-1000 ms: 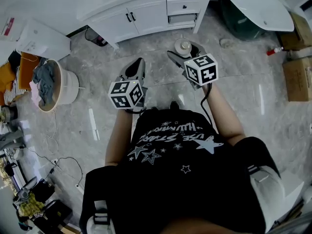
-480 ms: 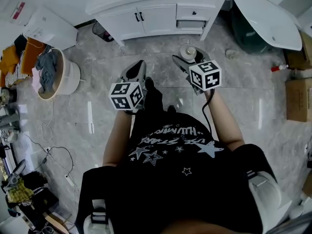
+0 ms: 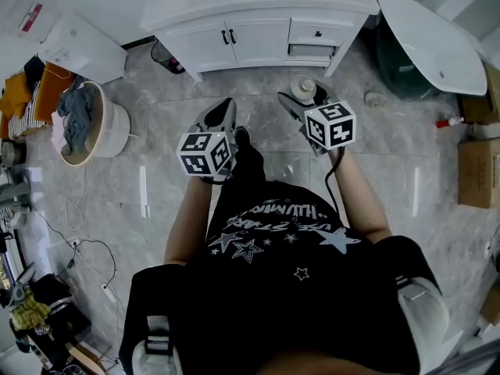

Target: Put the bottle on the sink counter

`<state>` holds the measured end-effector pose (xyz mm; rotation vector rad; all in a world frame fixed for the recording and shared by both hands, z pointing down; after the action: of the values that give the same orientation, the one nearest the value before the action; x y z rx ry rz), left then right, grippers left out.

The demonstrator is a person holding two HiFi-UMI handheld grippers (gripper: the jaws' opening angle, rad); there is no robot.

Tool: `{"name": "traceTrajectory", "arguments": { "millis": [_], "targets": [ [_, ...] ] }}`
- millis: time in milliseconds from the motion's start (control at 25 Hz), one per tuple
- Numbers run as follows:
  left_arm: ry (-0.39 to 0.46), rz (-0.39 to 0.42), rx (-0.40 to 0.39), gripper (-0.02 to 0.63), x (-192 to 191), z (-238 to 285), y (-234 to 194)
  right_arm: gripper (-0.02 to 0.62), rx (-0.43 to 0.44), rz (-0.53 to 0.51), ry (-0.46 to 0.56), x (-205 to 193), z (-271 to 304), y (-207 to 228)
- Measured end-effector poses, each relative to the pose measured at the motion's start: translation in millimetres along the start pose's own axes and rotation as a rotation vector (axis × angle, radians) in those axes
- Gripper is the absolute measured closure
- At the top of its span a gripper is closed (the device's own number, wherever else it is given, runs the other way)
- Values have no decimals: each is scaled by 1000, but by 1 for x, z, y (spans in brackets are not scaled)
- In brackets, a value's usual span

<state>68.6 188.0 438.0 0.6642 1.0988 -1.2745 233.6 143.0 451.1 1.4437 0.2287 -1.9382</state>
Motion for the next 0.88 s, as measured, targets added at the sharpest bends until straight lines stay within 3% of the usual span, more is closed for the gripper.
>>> {"name": "traceTrajectory", "arguments": {
  "millis": [440, 880],
  "targets": [
    [0, -31, -21, 597, 41, 96, -72, 265, -20, -15, -23, 47, 95, 51],
    [-6, -45, -19, 597, 106, 189, -181, 265, -42, -3, -24, 127, 227, 100]
  ]
}}
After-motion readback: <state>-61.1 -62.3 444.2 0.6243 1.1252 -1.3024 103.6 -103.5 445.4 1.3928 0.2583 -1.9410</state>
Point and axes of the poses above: the fingertips, and each gripper's own axes: z forward along the fingers, y to its right, x out of its top, the point moved 2 cm from there along -z, backward along the fingers, and after that the axes turned 11 degrees about x, right-handed, at the moved point
